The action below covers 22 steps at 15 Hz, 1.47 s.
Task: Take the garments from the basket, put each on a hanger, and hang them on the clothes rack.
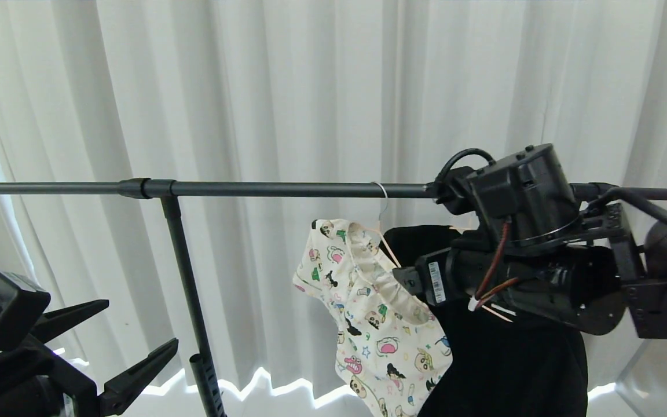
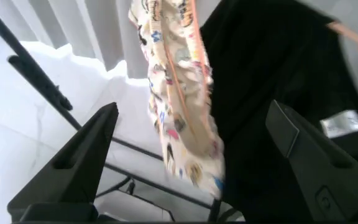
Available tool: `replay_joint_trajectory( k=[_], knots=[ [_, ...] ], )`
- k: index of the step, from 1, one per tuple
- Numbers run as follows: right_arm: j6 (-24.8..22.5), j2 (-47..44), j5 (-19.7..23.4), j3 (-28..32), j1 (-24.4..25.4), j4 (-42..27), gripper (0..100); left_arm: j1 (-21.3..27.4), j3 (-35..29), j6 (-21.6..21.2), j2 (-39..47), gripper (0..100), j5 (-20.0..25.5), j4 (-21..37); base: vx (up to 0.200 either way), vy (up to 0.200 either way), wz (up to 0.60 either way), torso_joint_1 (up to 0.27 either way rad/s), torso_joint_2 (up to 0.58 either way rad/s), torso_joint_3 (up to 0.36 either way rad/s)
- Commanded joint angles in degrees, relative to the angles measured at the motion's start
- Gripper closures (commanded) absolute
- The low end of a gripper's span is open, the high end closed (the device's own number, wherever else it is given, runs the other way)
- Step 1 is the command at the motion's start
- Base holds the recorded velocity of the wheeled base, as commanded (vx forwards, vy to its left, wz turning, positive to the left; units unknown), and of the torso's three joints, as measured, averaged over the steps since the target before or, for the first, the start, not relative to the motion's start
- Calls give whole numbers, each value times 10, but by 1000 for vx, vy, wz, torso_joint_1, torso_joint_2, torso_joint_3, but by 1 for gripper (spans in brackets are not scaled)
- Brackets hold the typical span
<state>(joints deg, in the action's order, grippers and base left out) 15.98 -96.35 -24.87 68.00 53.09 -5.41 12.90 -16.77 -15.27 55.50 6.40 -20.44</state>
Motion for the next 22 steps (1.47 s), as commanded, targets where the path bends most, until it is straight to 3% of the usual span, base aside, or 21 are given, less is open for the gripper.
replay_joint_trajectory(
  k=[1,4,6,9,12,13,17,22],
  knots=[
    [-35,75,-54,-38,-40,-62,0,-9,0,0,3,0,-2,0,0,0,0,0,0,0],
    [-65,153,-153,-113,-126,-148,0,-34,2,-1,10,0,-2,0,-67,0,0,-1,1,-1],
    [-104,214,-166,-150,-176,-150,0,-55,5,-1,8,0,-2,0,-200,0,0,15,2,0],
    [-211,313,-164,-216,-271,-148,0,-80,7,-1,7,0,-2,0,-200,0,0,-2,-2,4],
    [-242,369,-160,-256,-334,-147,0,-99,9,-1,3,0,-13,0,-200,0,0,1,2,2],
    [-242,402,-160,-285,-364,-147,0,-108,17,-1,-7,0,-28,0,-200,0,0,-2,-2,7],
    [-271,528,-166,-388,-394,-148,0,-111,107,-19,-107,0,-84,1,-200,0,0,1,2,4],
    [-311,623,-164,-459,-498,-150,0,-115,168,-19,-170,0,-230,2,-200,0,0,1,1,6]
  ],
)
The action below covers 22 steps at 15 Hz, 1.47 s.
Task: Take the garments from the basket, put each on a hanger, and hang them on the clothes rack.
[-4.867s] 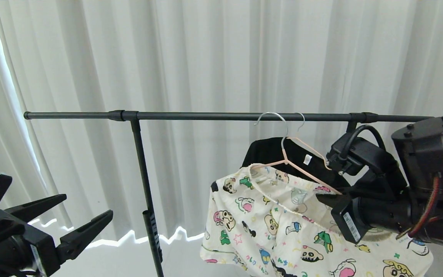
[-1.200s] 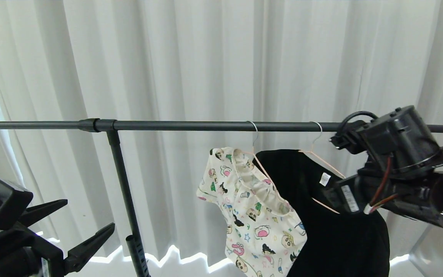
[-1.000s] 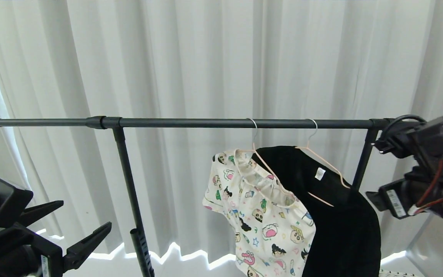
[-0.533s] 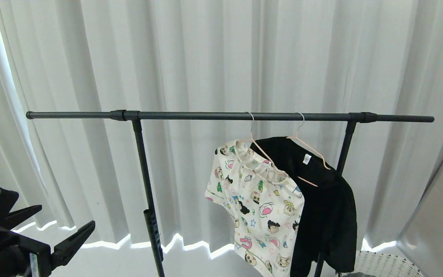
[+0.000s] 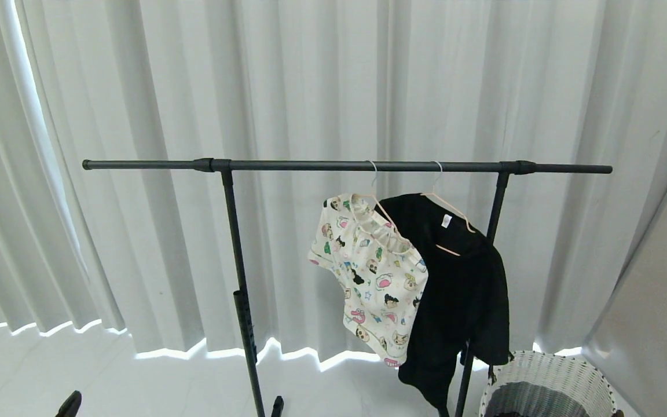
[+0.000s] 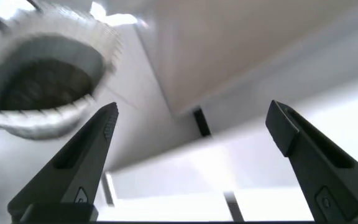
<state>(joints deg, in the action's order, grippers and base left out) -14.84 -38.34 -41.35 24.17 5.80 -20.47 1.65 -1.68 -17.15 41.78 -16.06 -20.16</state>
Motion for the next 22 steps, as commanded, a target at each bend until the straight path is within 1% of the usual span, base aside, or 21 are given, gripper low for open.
replay_joint_trajectory(
  k=[1,3,4,5,6,7,8,9,10,11,12,13,14,16,17,18,19,20,21,22],
  knots=[
    [-3,73,2,-40,-43,1,0,-6,17,2,-60,0,-43,23,-200,0,0,7,2,2],
    [-5,116,0,-66,-53,0,0,-28,17,2,-110,0,-81,91,-200,0,0,5,0,2],
    [-12,136,0,-78,-62,-3,0,-43,17,0,-148,0,-98,138,-200,0,0,7,7,-2],
    [-20,151,0,-85,-70,-3,0,-48,17,-1,-183,0,-105,170,-200,0,0,-2,2,-2],
    [-24,185,1,-106,-80,-2,0,-49,15,-1,-228,0,-107,193,-200,0,0,2,-2,2],
    [-24,220,2,-126,-82,0,0,-48,15,-1,-263,0,-105,193,0,0,0,0,0,0],
    [-28,262,11,-133,-78,5,0,-43,15,-1,-312,0,-101,193,0,0,0,0,0,0],
    [-29,296,23,-133,-71,6,0,-33,15,-2,-360,0,-100,193,0,0,0,0,0,0],
    [-29,325,30,-133,-68,7,0,-26,15,-4,-386,0,-99,193,0,0,0,0,0,0],
    [-31,372,38,-133,-65,7,0,-15,15,-19,-418,0,-100,193,0,0,0,0,0,0],
    [-19,383,29,-135,-62,9,0,-15,16,-18,-418,0,-100,192,0,0,0,0,0,0],
    [-5,383,3,-135,-62,9,0,-15,16,-17,-418,0,-100,192,0,0,0,0,0,0],
    [-11,383,-11,-136,-62,10,0,-14,16,-20,-418,0,-99,191,0,0,0,0,0,0],
    [-12,383,-10,-139,-62,17,0,-15,15,-27,-418,0,-98,192,0,0,0,0,0,0],
    [-14,383,-10,-139,-62,17,0,-14,15,-27,-418,0,-87,192,0,0,0,0,0,0],
    [-18,383,-9,-139,-62,17,0,-14,16,-21,-418,0,-57,191,0,0,0,0,0,0],
    [-16,383,-8,-142,-62,21,0,-14,16,-7,-418,0,-17,190,0,0,0,0,0,0],
    [-5,383,-4,-157,-62,54,0,-14,17,12,-418,0,27,189,0,0,0,0,0,0],
    [6,383,15,-184,-62,117,0,-12,17,26,-418,0,60,189,0,0,0,0,0,0],
    [13,383,35,-196,-62,148,0,-12,17,41,-418,0,71,189,0,0,0,0,0,0]
  ],
)
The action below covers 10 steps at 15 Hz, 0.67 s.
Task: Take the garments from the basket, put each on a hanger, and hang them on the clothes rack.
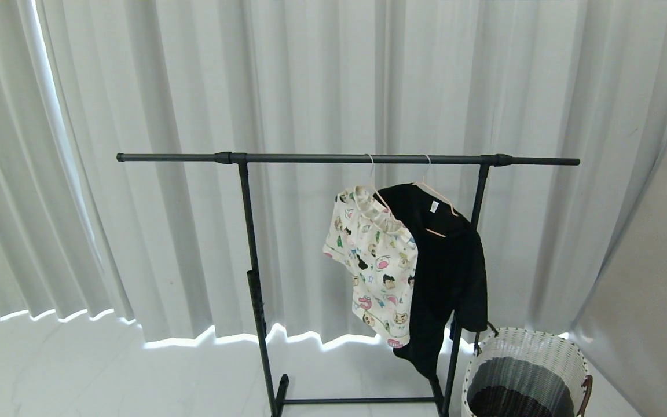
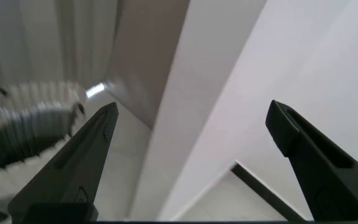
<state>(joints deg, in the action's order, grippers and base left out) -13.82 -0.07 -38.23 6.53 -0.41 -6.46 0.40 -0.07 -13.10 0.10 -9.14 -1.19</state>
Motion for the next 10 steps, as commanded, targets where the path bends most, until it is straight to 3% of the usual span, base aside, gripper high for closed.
replay_joint_trajectory(
  k=[1,3,6,8,10],
  knots=[
    [37,0,86,-54,0,70,0,0,1,38,-1,0,5,1,0,0,0,0,0,0],
    [63,0,198,-65,0,113,0,0,1,44,-1,0,-17,1,0,0,0,0,0,0],
    [69,0,207,-65,0,107,0,0,1,101,-1,0,-23,2,0,0,0,0,0,0],
    [79,0,207,-65,0,105,0,0,1,95,-1,0,-9,1,0,0,0,0,0,0],
    [80,0,210,-65,0,104,0,-1,1,83,-1,0,50,1,0,0,0,0,0,0]
  ],
)
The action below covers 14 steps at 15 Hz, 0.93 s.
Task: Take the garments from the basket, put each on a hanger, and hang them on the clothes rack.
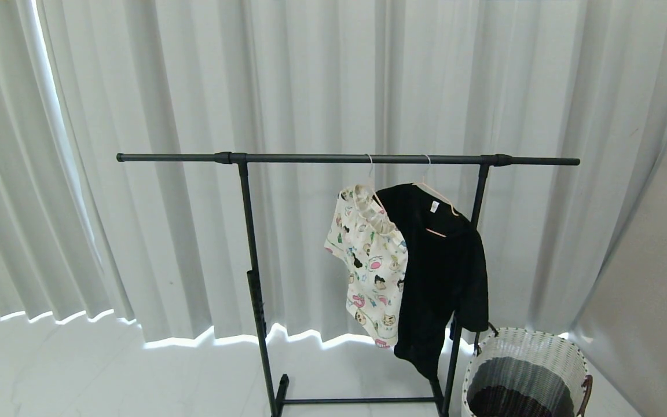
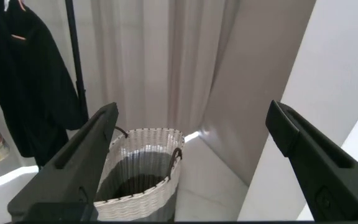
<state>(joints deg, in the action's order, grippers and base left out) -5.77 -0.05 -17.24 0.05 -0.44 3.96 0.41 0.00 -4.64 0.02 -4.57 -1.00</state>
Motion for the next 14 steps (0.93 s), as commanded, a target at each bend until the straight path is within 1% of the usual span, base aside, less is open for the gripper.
replay_joint_trajectory(
  k=[1,2,3,4,5,7,8,10,12,13,14],
  knots=[
    [1,0,2,0,0,-1,0,0,0,-3,0,0,40,0,0,0,0,0,0,0],
    [1,0,4,0,0,-1,0,0,0,-5,0,0,57,14,0,0,0,0,0,0],
    [2,0,6,0,0,-1,0,0,0,-5,1,0,57,22,0,0,0,0,0,0],
    [7,0,20,0,0,-2,0,0,0,-5,1,0,58,22,0,0,0,0,0,0],
    [25,0,47,0,0,-4,0,0,0,-7,0,0,57,22,0,0,0,0,0,0],
    [41,0,103,0,0,-11,0,-3,0,-16,3,0,57,22,0,0,0,0,0,0],
    [44,0,118,0,0,-11,0,-6,0,-21,15,0,57,22,0,0,0,0,0,0],
    [39,-1,129,0,2,-11,0,-21,0,-22,36,0,58,22,0,0,0,0,0,0],
    [36,-1,132,0,2,-10,0,-23,0,-22,38,0,58,22,0,0,0,0,0,0],
    [24,-1,134,0,2,-8,0,-23,0,-22,38,0,58,22,0,0,0,0,0,0],
    [9,0,149,0,2,-7,0,-23,0,-15,38,0,58,22,0,0,0,0,0,0]
  ],
)
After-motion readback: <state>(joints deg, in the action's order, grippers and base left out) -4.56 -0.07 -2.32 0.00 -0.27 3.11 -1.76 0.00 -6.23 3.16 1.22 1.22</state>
